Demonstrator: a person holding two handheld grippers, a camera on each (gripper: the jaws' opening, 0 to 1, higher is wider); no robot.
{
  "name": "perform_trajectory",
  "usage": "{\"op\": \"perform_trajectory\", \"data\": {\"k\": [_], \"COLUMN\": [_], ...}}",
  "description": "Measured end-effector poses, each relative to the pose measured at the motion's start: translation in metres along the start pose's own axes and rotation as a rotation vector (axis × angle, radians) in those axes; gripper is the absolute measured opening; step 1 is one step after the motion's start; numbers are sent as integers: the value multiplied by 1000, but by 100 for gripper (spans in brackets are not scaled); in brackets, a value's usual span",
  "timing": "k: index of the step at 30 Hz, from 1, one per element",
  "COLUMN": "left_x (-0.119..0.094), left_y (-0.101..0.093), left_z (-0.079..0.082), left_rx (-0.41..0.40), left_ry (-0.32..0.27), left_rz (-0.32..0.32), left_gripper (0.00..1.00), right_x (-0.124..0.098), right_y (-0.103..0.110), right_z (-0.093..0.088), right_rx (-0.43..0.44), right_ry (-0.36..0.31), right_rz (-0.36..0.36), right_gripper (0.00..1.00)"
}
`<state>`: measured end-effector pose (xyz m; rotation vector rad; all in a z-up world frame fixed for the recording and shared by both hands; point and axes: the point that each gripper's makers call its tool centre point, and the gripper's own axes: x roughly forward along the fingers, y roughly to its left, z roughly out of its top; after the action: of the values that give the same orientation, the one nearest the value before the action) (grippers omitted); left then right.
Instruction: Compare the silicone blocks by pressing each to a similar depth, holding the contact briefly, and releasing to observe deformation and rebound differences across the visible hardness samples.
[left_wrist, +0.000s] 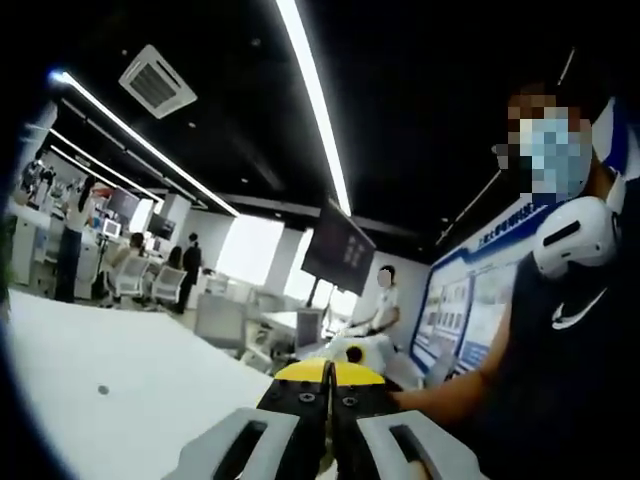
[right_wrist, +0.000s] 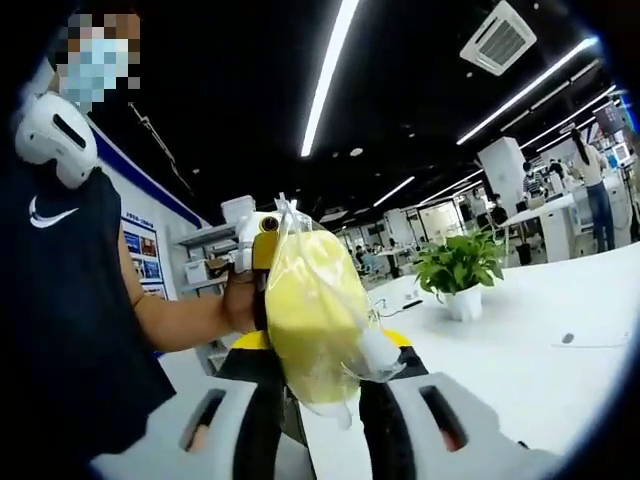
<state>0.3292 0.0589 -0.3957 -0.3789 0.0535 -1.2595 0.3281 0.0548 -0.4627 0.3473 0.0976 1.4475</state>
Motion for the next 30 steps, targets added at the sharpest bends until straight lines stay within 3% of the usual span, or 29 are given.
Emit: {"op": "perform_trajectory", "data": {"k": [5,19,22,24,26,30], "left_x": [-1,-7,-7,-6,-6,-8], "left_y": [-1,-1,0,3,-2,-2], "left_z": [0,-12,-16,-14,-16,-18], "left_rx": [-7,74,112,184,134,157], "left_ry": [5,67,78,61,67,83], "left_rz": [1,11,24,51,31,25], "left_gripper": [0,0,0,0,0,0], "right_x": [1,0,-1,-3,-4,-5], "right_y": [2,0,0,-1,-1,2], "right_z": [0,-11,-15,-15,-15,-18], "right_rx": [14,17,31,55,42,27], "right_ry": [16,92,111,114,114,136], "right_rz": [10,-17,-21,-25,-23,-21], "right_gripper": [18,5,4,4,4,3]}}
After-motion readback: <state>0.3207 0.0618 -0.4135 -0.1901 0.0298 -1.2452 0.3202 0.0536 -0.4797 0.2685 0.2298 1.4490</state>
